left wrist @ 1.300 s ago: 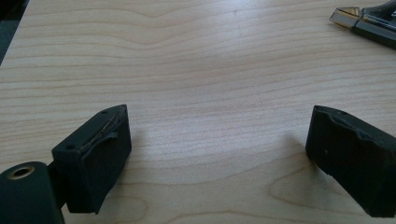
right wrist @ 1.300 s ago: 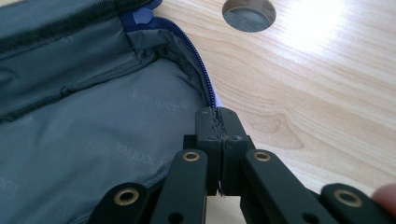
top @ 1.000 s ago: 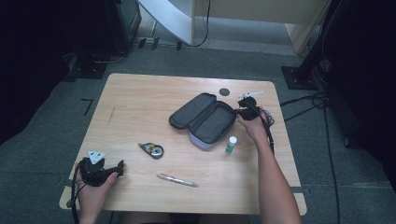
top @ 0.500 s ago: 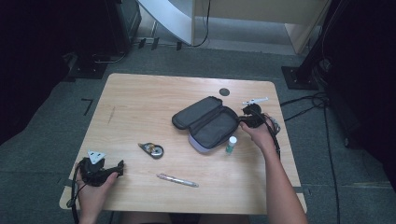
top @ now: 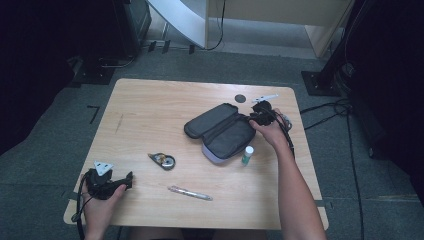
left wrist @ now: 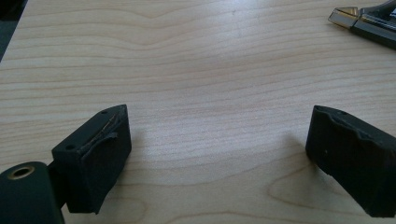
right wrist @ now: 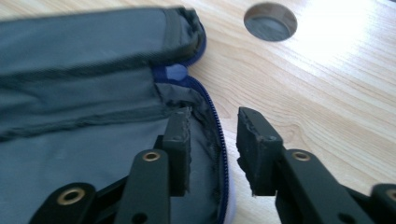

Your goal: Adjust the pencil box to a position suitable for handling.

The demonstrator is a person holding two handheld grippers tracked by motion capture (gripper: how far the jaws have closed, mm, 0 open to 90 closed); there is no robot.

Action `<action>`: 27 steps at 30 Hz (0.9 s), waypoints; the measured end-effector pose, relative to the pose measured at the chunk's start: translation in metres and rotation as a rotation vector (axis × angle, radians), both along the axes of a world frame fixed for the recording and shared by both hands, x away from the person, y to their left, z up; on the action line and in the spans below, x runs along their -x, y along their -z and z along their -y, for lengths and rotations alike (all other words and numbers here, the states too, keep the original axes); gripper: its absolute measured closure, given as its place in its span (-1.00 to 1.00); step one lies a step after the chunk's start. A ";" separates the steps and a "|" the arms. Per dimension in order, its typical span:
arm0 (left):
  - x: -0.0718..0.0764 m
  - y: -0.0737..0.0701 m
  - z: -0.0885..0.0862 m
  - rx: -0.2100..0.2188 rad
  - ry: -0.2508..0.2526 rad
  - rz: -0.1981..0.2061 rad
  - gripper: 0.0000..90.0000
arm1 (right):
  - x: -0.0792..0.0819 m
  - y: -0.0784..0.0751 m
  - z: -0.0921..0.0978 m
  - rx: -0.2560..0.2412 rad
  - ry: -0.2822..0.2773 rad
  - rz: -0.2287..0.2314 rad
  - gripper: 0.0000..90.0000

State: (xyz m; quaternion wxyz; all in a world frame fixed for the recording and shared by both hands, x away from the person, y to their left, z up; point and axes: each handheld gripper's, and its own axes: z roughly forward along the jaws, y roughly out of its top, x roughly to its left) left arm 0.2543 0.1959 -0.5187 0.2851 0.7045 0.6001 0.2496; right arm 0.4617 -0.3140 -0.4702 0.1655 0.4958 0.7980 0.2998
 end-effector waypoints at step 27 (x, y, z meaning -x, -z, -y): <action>0.000 0.000 0.000 -0.001 0.004 -0.002 -0.84 | 0.040 0.000 0.025 -0.171 0.290 -0.115 0.97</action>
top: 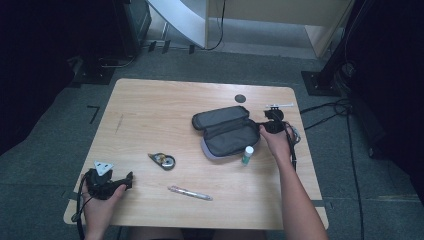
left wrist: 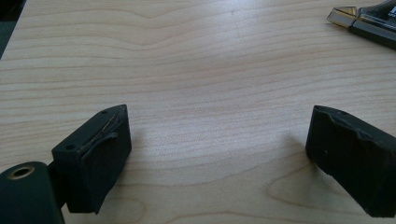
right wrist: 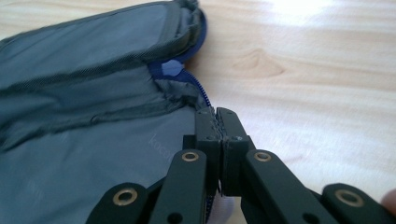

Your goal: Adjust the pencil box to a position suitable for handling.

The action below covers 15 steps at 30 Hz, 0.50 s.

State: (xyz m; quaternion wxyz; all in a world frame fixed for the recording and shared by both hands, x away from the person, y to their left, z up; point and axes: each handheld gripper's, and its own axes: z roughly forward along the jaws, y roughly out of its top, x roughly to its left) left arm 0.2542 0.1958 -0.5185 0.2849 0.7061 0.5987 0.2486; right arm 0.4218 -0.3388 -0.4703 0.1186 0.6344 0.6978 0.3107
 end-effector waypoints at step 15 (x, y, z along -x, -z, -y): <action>0.000 0.000 0.000 -0.001 0.000 0.000 -0.84 | 0.009 -0.011 -0.001 -0.089 -0.169 0.028 0.40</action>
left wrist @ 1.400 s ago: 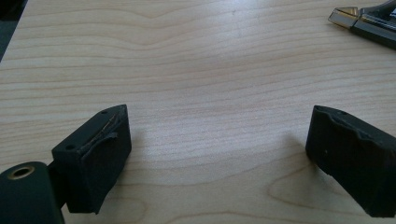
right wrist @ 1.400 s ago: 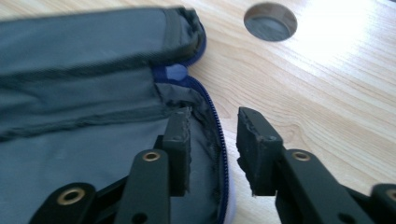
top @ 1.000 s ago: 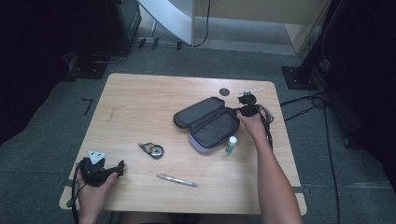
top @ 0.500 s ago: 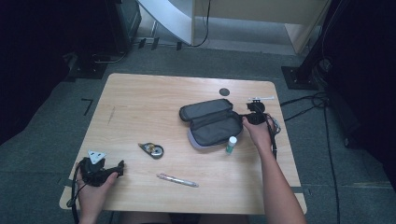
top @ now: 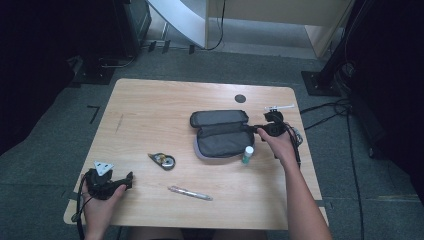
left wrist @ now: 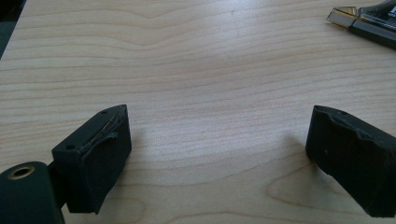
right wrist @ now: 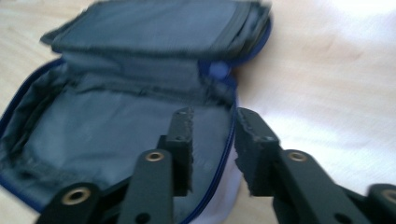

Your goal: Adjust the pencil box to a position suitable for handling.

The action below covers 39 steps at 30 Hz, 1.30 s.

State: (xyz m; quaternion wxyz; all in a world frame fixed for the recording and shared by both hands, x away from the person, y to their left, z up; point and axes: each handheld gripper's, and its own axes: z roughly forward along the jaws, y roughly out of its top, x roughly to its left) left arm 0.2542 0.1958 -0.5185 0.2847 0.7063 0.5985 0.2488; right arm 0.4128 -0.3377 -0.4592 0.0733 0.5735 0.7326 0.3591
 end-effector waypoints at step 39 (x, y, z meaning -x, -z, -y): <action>0.000 0.000 0.000 0.000 0.004 0.000 -0.84 | -0.004 0.019 -0.036 0.010 -0.096 -0.157 0.79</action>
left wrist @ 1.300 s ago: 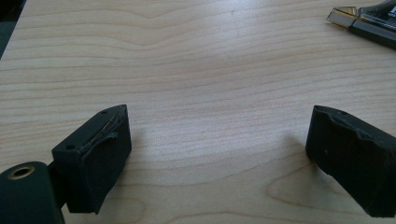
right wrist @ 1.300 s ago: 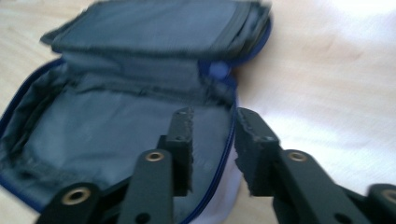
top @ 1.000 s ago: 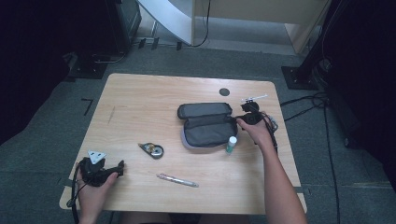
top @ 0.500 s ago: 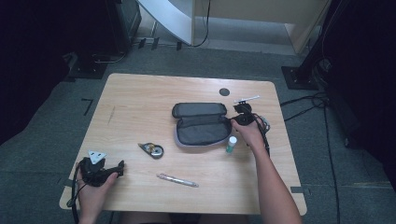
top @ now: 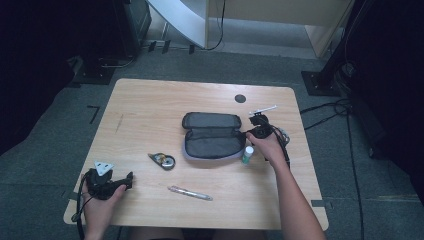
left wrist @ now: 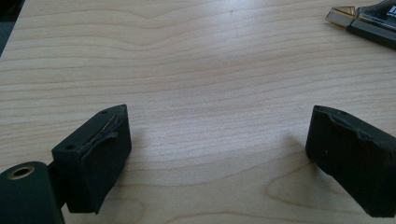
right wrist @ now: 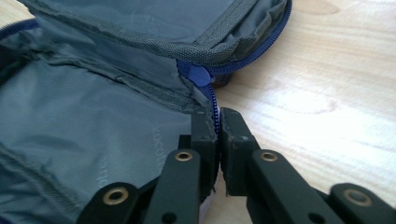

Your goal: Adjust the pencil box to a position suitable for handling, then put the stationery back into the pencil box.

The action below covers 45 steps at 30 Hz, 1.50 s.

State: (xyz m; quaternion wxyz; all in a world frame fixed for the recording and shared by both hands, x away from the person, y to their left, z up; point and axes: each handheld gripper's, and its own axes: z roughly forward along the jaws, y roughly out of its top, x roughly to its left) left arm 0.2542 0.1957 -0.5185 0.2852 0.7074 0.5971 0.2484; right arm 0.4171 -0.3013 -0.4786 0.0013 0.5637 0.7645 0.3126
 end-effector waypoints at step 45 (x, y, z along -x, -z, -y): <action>0.000 0.000 0.000 -0.001 0.003 -0.001 -0.84 | 0.133 -0.014 0.074 0.078 0.203 0.334 -0.26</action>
